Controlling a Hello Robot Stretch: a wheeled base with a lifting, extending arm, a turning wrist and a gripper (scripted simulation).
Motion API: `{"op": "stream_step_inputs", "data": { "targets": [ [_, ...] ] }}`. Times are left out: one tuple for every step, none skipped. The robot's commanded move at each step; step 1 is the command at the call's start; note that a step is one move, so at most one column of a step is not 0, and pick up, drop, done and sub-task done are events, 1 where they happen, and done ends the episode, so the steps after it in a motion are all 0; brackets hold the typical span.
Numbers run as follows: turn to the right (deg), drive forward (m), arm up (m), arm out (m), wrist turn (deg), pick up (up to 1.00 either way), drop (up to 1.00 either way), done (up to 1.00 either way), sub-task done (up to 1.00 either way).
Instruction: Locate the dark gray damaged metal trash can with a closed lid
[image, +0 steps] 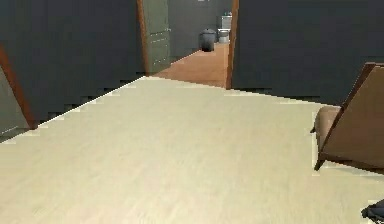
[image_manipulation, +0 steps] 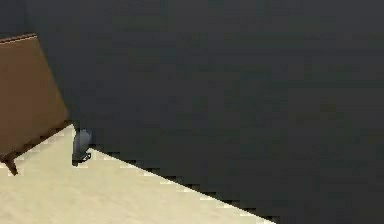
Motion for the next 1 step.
{"op": "stream_step_inputs", "data": {
  "targets": [
    [0.0, 1.0, 0.0, 0.0, 0.0, 0.0, 0.0, 0.0, 0.0]
  ]
}}
